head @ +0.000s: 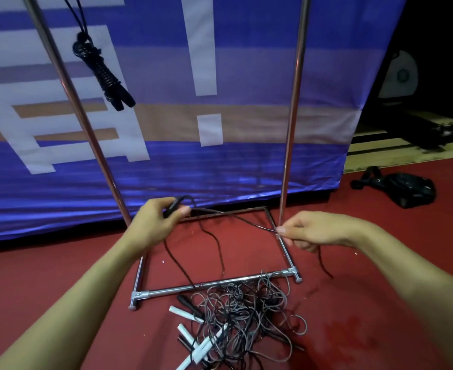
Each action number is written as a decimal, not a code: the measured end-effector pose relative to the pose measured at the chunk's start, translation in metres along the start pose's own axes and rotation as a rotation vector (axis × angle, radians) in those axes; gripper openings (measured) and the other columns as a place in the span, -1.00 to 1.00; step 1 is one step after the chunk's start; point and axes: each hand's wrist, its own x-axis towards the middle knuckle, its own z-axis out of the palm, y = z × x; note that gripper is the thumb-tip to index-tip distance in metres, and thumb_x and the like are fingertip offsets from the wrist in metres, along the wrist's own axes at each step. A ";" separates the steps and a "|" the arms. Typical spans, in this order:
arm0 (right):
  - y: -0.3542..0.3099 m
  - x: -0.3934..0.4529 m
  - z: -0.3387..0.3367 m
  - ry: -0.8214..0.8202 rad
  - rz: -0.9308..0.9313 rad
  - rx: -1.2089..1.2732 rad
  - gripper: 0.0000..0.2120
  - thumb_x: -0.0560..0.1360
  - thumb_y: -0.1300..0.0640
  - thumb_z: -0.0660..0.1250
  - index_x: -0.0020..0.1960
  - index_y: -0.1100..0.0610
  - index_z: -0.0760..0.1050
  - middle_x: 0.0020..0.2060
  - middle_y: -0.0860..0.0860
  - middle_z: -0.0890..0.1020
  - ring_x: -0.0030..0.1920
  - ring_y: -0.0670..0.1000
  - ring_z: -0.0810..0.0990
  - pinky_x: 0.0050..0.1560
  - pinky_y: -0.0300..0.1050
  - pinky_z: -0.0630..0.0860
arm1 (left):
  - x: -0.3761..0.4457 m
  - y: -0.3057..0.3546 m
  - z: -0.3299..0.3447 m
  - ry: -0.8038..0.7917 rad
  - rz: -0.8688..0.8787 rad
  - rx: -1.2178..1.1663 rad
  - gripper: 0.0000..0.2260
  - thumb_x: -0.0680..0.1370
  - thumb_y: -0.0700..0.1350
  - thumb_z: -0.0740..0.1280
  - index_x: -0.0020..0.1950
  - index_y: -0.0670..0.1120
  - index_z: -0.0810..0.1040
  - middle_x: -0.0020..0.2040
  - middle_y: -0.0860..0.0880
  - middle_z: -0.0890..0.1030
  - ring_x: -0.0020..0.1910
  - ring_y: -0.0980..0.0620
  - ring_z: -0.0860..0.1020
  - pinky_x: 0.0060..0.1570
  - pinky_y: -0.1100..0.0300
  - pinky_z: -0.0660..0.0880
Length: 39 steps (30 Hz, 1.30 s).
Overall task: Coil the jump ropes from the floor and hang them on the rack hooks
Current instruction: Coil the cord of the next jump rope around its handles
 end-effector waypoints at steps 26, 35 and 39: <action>-0.047 -0.001 0.018 0.126 -0.271 -0.004 -0.62 0.69 -0.13 0.17 -0.16 0.02 0.58 -0.47 -0.15 0.35 -0.44 -0.07 0.27 -0.39 -0.19 0.30 | -0.032 0.080 0.045 -0.394 0.180 -0.290 -0.86 0.63 0.04 0.40 -0.09 0.05 0.66 -0.36 0.20 0.45 -0.36 0.23 0.35 -0.28 0.36 0.31; -0.003 -0.011 0.000 -0.093 0.016 0.131 -0.64 0.71 -0.07 0.18 -0.19 0.10 0.42 -0.45 -0.05 0.31 -0.43 -0.05 0.25 -0.06 -0.03 0.60 | -0.002 0.004 0.009 -0.021 -0.102 -0.198 -0.80 0.63 0.00 0.40 -0.06 -0.09 0.71 -0.33 0.17 0.55 -0.31 0.28 0.44 -0.25 0.36 0.38; -0.015 -0.006 0.004 -0.025 -0.079 0.192 -0.64 0.72 -0.03 0.15 -0.15 0.15 0.46 -0.44 -0.02 0.28 -0.43 -0.05 0.25 -0.07 0.01 0.64 | -0.011 0.020 0.015 -0.142 -0.020 -0.207 -0.87 0.61 -0.06 0.45 0.14 0.03 0.70 -0.11 0.30 0.71 -0.13 0.46 0.58 -0.01 0.45 0.47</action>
